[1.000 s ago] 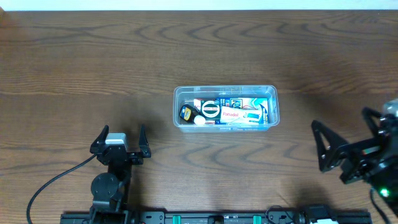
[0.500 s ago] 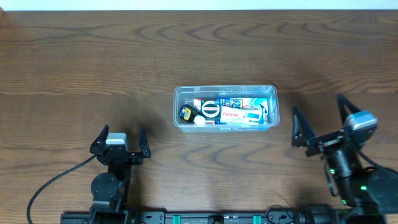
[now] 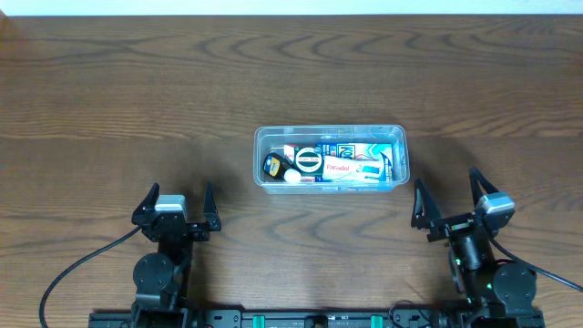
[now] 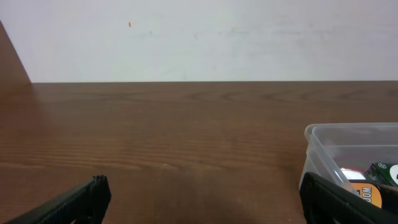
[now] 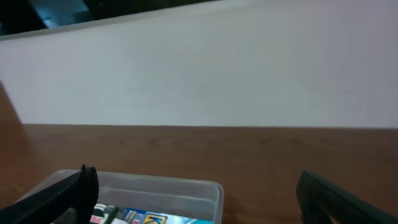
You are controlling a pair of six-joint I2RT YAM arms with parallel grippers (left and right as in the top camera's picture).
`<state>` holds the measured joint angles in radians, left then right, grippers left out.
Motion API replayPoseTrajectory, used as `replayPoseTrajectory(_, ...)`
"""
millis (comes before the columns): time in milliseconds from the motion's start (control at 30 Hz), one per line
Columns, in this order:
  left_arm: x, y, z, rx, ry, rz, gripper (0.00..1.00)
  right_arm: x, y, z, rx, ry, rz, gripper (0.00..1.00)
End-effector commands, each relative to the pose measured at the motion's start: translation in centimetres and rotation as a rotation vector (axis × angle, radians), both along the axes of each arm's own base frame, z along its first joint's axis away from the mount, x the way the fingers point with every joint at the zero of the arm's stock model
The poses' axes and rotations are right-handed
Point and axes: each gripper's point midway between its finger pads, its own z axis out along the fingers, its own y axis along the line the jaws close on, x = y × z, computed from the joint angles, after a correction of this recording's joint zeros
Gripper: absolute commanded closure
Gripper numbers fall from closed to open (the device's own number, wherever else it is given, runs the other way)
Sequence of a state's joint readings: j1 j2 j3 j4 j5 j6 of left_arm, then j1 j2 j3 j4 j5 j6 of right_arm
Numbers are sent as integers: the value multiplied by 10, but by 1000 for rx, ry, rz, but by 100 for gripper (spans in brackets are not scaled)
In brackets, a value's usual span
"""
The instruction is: Pack container
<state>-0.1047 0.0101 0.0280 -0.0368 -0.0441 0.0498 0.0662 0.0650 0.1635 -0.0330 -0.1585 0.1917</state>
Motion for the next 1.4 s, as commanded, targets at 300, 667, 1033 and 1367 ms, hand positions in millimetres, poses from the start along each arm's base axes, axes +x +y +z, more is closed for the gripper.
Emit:
replayPoseTrajectory(300, 0, 4, -18, 13, 50, 21, 2, 8, -15, -42, 36, 76, -83, 1)
replayPoseTrajectory(667, 0, 4, -18, 13, 50, 21, 2, 10, -18, -72, 14, 137, -106, 1)
replayPoseTrajectory(1033, 0, 4, -18, 13, 50, 21, 2, 10, -20, -73, -85, 123, -118, 1)
replayPoseTrajectory(1367, 0, 4, -18, 13, 50, 21, 2, 10, -26, -73, -228, 100, -138, 1)
